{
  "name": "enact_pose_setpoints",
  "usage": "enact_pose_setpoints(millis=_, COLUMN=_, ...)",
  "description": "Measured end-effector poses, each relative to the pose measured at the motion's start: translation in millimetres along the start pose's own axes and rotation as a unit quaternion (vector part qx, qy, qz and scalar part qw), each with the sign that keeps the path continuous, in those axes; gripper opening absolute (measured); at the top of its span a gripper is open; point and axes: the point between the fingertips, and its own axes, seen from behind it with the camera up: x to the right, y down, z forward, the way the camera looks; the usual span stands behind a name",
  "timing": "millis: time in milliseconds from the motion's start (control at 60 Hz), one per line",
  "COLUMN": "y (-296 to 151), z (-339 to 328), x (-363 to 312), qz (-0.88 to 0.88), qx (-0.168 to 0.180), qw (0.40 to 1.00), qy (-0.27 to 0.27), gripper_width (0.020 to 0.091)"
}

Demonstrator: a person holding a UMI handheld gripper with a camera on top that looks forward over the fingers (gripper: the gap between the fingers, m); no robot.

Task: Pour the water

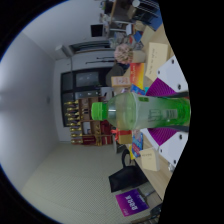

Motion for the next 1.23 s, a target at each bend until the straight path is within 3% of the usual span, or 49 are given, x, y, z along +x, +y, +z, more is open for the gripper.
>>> enact_pose_setpoints(millis=117, y=35, z=-8, x=25, qz=-0.021, qx=-0.003, qw=1.000, qy=0.015, gripper_width=0.0389)
enact_pose_setpoints(millis=200, y=36, z=12, x=19, qz=-0.044, qx=-0.021, qw=0.999, qy=0.004, gripper_width=0.0386)
enact_pose_setpoints(millis=217, y=41, z=11, x=18, qz=-0.047, qx=-0.025, qw=0.999, qy=0.002, gripper_width=0.0410)
enact_pose_setpoints(millis=250, y=44, z=14, x=20, qz=-0.057, qx=-0.011, qw=0.998, qy=-0.003, gripper_width=0.0391)
enact_pose_setpoints(millis=433, y=41, z=21, x=23, qz=-0.048, qx=-0.011, qw=0.999, qy=0.001, gripper_width=0.0410)
enact_pose_setpoints(millis=533, y=43, z=18, x=22, qz=-0.055, qx=-0.019, qw=0.998, qy=-0.004, gripper_width=0.0546)
enact_pose_setpoints(millis=617, y=49, z=0, x=17, qz=-0.056, qx=-0.045, qw=0.997, qy=-0.018, gripper_width=0.0731)
enact_pose_setpoints(millis=683, y=44, z=-17, x=10, qz=-0.053, qx=-0.053, qw=0.997, qy=-0.034, gripper_width=0.0827)
enact_pose_setpoints(millis=817, y=35, z=-67, x=25, qz=-0.065, qx=-0.056, qw=0.996, qy=-0.024, gripper_width=0.0832)
enact_pose_setpoints(millis=1050, y=12, z=-225, x=9, qz=-0.087, qx=-0.043, qw=0.995, qy=-0.035, gripper_width=0.0834)
enact_pose_setpoints(millis=1233, y=21, z=-333, x=-6, qz=-0.049, qx=-0.038, qw=0.997, qy=-0.051, gripper_width=0.0832)
